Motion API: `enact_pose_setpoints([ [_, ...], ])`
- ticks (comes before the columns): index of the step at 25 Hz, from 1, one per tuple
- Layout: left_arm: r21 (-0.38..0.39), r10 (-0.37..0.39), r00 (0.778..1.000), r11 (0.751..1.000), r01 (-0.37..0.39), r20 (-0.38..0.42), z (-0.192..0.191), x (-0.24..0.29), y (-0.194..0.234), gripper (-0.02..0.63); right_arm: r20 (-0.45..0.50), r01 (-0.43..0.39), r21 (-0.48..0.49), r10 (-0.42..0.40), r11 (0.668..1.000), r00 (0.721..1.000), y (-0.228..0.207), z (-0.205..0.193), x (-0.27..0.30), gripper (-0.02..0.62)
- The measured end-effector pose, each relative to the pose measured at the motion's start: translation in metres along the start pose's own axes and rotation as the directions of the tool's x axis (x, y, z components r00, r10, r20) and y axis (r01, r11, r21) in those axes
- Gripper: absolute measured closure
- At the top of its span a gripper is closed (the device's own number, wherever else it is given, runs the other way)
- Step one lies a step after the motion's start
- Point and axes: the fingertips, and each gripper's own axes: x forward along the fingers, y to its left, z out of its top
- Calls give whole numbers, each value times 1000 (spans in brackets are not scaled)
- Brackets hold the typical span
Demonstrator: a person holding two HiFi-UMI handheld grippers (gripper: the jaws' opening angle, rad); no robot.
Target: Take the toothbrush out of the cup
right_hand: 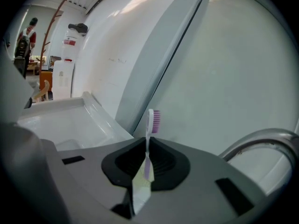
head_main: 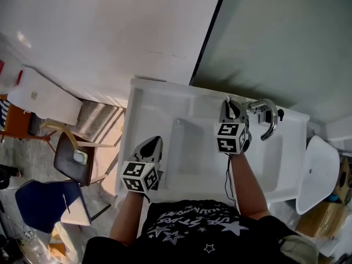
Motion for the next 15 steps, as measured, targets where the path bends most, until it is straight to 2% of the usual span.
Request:
enact_pose_setpoints([
  [15,35,23,997,999,-26,70,3,-45,-40,591,172,9,-5,-8,1000,985,-21,43,-57,566],
])
